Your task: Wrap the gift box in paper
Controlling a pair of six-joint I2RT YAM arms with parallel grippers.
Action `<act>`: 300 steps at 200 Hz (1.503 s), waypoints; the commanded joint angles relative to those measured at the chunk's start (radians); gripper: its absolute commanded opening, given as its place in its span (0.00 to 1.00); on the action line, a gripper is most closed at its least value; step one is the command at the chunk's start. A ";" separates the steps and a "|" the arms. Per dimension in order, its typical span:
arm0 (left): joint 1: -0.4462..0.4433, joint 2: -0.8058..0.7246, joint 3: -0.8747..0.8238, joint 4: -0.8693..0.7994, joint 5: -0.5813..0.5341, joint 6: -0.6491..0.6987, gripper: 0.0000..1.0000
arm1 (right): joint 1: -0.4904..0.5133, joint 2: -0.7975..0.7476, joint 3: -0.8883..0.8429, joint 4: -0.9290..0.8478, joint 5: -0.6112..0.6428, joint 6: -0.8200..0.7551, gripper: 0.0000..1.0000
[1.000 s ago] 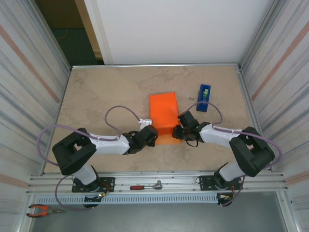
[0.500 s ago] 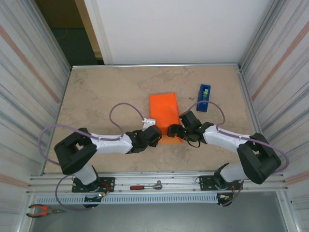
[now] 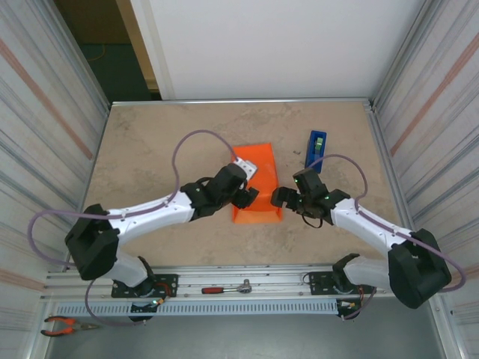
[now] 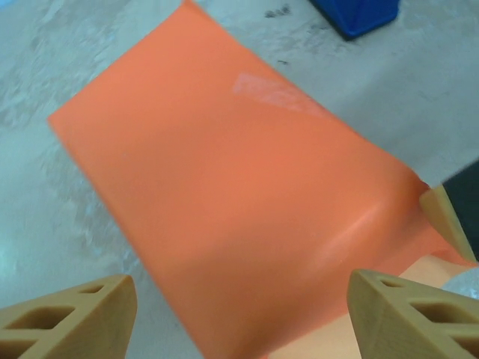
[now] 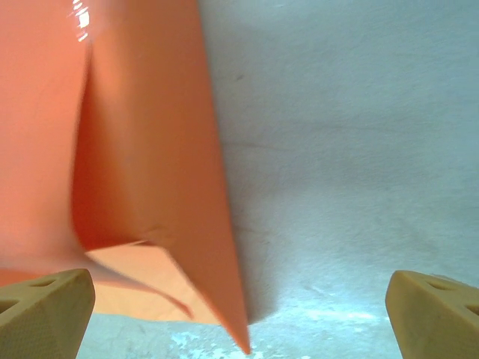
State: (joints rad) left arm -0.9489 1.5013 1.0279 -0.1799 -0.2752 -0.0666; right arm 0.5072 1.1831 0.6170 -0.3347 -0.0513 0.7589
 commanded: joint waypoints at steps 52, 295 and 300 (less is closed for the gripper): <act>-0.020 0.188 0.125 -0.074 0.026 0.335 0.73 | -0.133 -0.133 -0.104 0.003 -0.185 0.016 0.98; -0.091 0.344 0.081 0.047 -0.109 0.387 0.64 | -0.012 0.242 0.017 0.196 -0.150 -0.012 0.28; -0.091 0.344 0.080 0.049 -0.107 0.387 0.64 | -0.010 0.245 0.014 0.200 -0.149 -0.010 0.26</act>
State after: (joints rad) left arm -1.0298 1.8172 1.1236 -0.1261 -0.4088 0.3111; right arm 0.4839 1.4078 0.6121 -0.1638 -0.2222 0.7517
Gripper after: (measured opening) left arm 0.645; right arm 0.308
